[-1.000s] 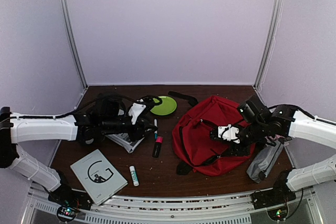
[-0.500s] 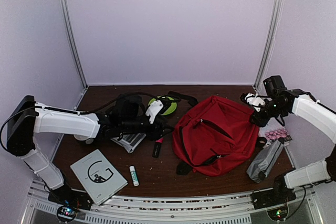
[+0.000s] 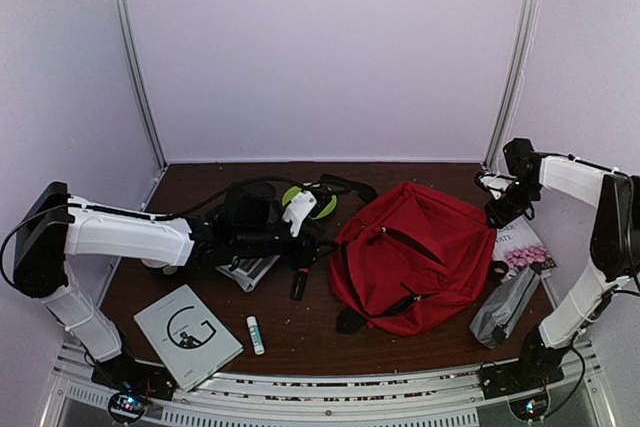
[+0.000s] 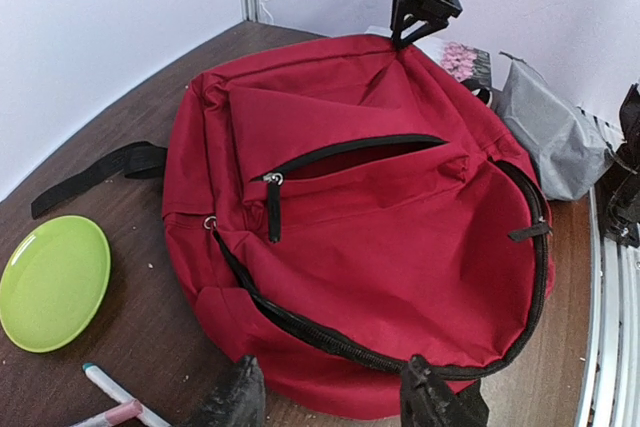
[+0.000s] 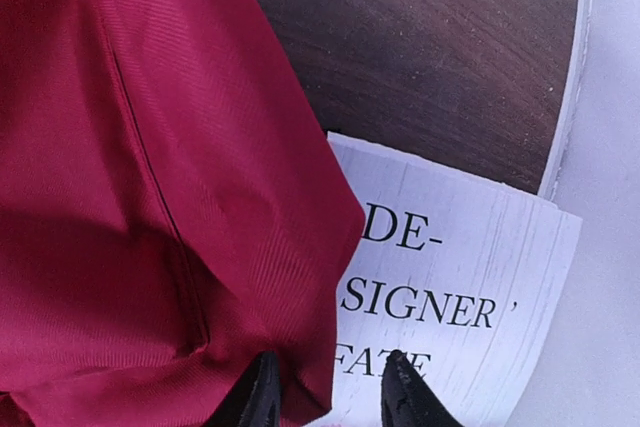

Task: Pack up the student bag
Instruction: Move the student bag to the center of the board.

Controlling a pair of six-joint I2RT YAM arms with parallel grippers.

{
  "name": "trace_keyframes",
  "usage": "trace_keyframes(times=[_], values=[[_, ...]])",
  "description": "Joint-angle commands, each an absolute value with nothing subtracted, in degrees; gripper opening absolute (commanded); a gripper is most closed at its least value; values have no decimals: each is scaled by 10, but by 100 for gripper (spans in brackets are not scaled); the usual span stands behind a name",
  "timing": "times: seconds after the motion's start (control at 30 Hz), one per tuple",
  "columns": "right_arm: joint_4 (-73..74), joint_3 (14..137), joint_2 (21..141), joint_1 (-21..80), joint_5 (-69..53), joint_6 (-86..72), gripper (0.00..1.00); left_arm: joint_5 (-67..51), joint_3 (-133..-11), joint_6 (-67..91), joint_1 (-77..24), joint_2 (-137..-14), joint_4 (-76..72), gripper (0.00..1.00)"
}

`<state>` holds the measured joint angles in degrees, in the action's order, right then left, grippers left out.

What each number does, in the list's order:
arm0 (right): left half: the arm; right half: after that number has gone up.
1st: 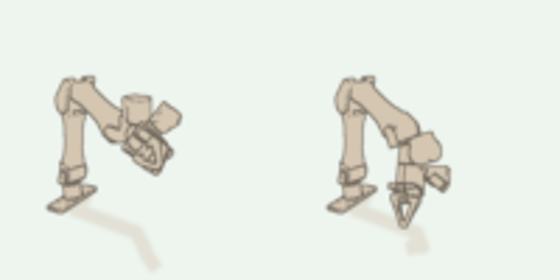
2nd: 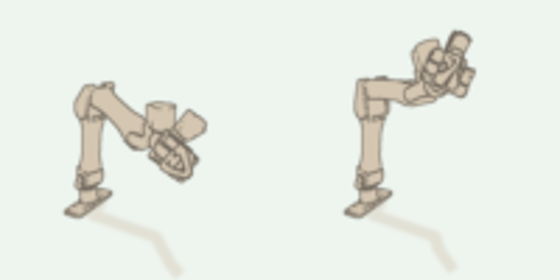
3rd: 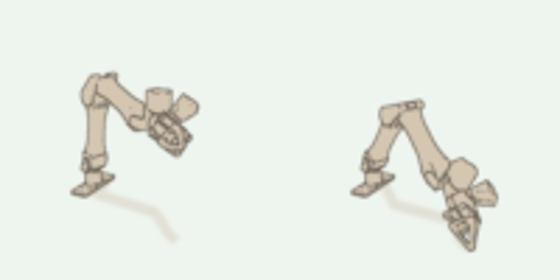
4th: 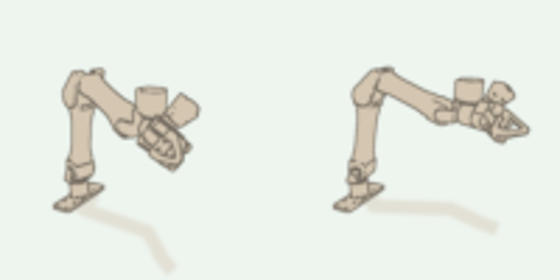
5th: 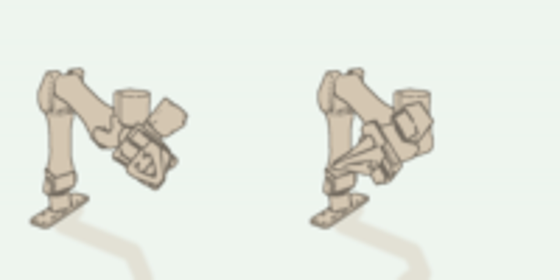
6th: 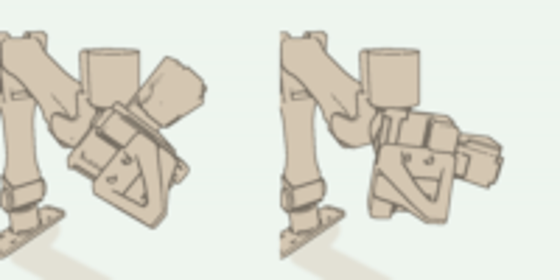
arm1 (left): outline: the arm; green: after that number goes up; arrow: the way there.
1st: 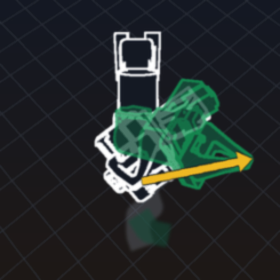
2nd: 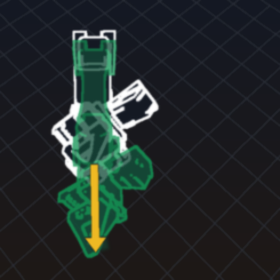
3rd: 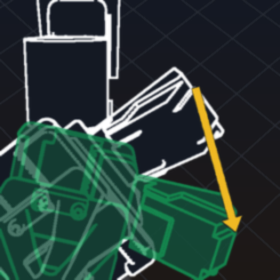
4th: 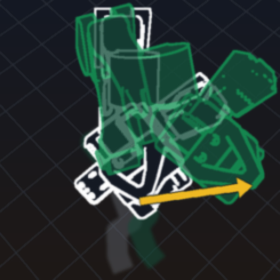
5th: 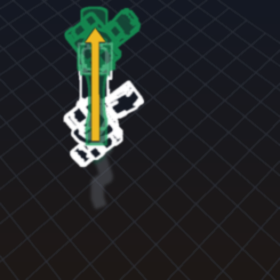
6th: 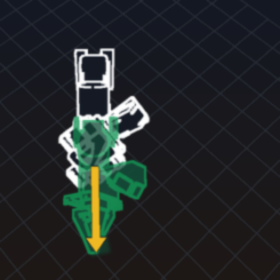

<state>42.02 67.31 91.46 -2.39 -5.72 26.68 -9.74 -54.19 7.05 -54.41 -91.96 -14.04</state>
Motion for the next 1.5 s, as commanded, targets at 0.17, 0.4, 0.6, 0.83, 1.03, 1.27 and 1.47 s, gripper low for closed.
trace_keyframes(times=[0.17,0.4,0.6,0.83,1.03,1.27,1.47], values=[[459,769,1003,-27,-125,250,5,-46,-557,78,-555,-926,-130,54],[473,904,1098,-17,-145,215,0,-31,-552,87,-557,-922,-110,54],[486,1038,1187,1,-137,184,0,-20,-548,90,-559,-912,-93,54],[475,1130,1247,12,-144,143,0,-10,-545,88,-563,-905,-85,54],[460,1155,1262,26,-167,112,0,-14,-553,71,-566,-907,-79,54],[486,1180,1246,27,-196,111,1,-54,-582,39,-573,-919,-57,50],[459,1016,1059,17,-227,146,37,-64,-617,-41,-590,-920,-12,49]])
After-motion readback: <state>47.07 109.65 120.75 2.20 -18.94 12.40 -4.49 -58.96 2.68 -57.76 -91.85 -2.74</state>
